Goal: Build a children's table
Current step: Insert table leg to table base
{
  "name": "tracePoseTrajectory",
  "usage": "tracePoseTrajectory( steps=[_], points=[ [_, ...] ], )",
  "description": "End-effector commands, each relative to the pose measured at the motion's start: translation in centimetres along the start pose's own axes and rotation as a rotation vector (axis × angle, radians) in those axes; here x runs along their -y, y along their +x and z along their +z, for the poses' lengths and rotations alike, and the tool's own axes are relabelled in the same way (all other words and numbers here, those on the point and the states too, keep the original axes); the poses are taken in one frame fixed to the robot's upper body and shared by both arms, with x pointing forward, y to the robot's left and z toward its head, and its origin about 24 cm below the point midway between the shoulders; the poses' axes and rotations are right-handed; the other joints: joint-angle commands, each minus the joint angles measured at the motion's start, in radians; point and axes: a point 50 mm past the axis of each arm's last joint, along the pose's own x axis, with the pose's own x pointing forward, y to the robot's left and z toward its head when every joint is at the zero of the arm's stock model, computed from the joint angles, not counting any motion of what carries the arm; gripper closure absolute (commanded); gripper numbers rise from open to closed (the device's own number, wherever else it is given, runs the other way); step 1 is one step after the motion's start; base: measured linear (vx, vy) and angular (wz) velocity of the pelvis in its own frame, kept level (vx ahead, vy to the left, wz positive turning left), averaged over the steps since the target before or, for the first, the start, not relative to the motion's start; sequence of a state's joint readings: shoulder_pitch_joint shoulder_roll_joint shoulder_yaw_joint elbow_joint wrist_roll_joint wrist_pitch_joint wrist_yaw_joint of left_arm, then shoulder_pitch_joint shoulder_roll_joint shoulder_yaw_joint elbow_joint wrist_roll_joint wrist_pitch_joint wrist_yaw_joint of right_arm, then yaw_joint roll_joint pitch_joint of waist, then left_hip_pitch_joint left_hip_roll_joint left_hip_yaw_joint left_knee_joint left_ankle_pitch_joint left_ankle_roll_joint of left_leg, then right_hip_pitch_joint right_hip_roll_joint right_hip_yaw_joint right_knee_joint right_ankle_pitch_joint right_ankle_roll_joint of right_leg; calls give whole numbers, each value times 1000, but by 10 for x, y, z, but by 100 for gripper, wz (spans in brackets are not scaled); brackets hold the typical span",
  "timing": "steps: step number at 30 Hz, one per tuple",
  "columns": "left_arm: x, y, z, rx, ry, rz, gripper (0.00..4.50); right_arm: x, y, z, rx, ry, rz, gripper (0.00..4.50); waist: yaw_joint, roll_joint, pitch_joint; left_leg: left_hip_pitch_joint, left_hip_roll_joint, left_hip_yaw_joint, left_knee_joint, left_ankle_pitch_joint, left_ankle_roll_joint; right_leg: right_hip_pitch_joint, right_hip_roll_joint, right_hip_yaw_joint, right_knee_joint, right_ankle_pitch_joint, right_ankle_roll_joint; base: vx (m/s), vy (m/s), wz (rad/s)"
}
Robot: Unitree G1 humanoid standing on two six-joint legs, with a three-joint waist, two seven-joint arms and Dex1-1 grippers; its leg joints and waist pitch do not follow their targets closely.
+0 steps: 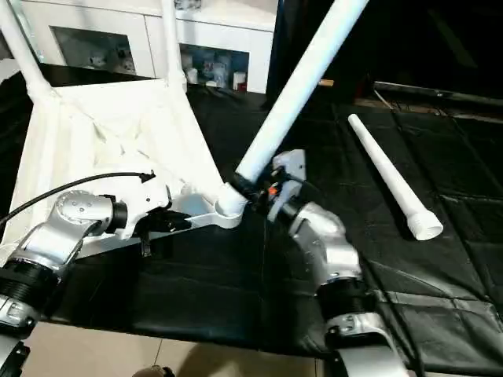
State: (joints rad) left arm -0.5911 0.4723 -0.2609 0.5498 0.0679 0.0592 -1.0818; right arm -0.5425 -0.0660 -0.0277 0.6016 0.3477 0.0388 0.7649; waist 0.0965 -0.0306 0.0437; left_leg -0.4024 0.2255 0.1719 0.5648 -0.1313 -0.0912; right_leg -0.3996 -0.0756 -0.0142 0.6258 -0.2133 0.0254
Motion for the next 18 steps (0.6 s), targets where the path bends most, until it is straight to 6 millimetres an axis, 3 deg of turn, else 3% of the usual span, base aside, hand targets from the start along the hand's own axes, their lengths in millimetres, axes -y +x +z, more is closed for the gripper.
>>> tracePoseTrajectory(
  steps=[1,5,12,18],
  points=[
    [-2,3,8,8,44,-1,450,3,-4,-9,-29,-33,-43,261,0,12,-70,36,-3,14,-53,-203,-3,42,-36,12,-54,57,-236,0,0,0],
    [-4,2,9,10,47,4,450,8,-13,-20,-63,-43,-71,261,0,11,-69,36,-4,14,-53,-217,-7,40,-35,13,-55,31,-226,0,0,0],
    [-5,2,8,5,48,9,450,11,-26,-31,-80,-8,-78,261,3,13,-72,35,-5,13,-50,-199,12,43,-33,12,-53,80,-231,0,0,0],
    [-9,2,8,-6,56,25,450,9,-35,-37,-133,-47,-2,261,7,13,-71,36,-4,11,-50,-217,9,44,-34,12,-55,55,-232,0,0,0]
  ],
)
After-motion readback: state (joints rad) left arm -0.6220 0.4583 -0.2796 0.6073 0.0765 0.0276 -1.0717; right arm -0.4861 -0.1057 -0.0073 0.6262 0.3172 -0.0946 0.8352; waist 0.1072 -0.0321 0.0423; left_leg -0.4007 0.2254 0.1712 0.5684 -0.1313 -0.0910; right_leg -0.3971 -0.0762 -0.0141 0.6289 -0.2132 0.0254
